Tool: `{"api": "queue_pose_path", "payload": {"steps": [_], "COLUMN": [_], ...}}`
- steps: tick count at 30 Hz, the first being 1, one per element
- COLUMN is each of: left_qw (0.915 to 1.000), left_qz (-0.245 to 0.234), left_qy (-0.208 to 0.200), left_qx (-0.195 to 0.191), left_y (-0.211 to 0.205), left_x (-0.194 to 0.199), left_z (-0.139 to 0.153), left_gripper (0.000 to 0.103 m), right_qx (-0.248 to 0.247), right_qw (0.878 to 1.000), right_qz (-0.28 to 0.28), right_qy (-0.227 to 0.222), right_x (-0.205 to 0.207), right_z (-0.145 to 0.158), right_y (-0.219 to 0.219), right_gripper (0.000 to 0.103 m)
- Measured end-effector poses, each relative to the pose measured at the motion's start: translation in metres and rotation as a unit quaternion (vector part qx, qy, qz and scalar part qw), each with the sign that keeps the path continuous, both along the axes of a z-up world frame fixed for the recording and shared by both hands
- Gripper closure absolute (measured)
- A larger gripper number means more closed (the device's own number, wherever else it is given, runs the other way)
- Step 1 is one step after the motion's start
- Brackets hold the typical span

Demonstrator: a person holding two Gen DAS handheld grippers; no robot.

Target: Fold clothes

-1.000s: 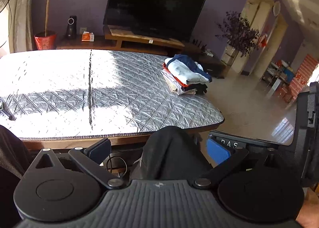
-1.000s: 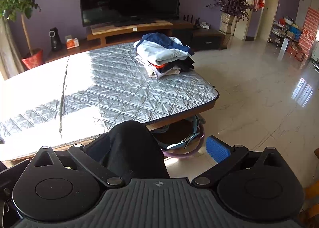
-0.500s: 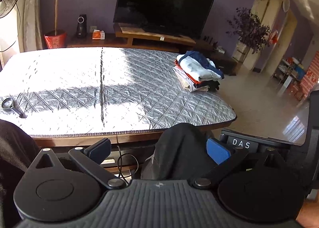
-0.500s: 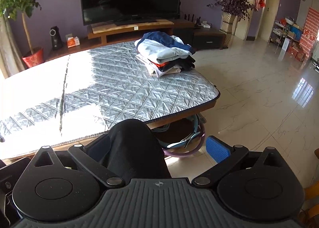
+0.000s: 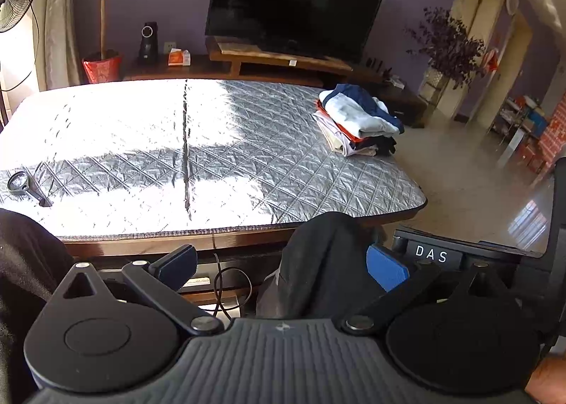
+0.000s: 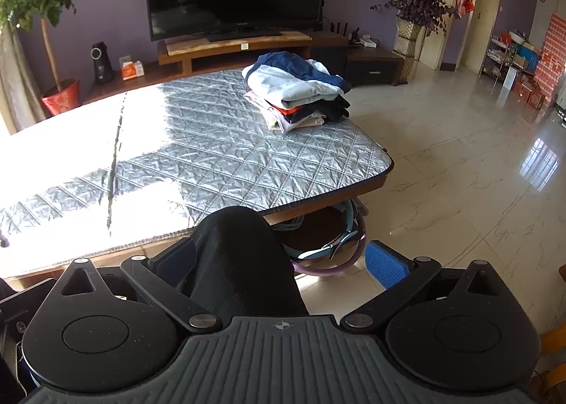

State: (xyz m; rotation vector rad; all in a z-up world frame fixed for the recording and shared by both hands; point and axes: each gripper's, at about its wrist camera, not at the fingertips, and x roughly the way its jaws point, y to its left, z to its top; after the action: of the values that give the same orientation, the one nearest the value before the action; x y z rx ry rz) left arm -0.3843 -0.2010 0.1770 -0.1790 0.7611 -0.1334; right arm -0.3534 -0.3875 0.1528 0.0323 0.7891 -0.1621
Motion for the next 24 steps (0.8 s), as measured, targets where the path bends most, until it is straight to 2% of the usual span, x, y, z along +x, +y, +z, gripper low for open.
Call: {"api": "queue_pose_path", "payload": {"steps": [24], "left_qw": [1.0000], "left_qz": [-0.003], "left_qy": [0.006], "left_qx": [0.006], "left_y": [-0.0025], "left_x": [0.0012], "left_z": [-0.0023], "left_gripper": [0.001], "right_qx": [-0.002], "right_qw": [1.000], "right_qz": [0.002], "right_qy": [0.002], "right_x": [-0.0004], "right_z": [-0.0005], "right_y": [0.0013], "right_gripper": [0.000]}}
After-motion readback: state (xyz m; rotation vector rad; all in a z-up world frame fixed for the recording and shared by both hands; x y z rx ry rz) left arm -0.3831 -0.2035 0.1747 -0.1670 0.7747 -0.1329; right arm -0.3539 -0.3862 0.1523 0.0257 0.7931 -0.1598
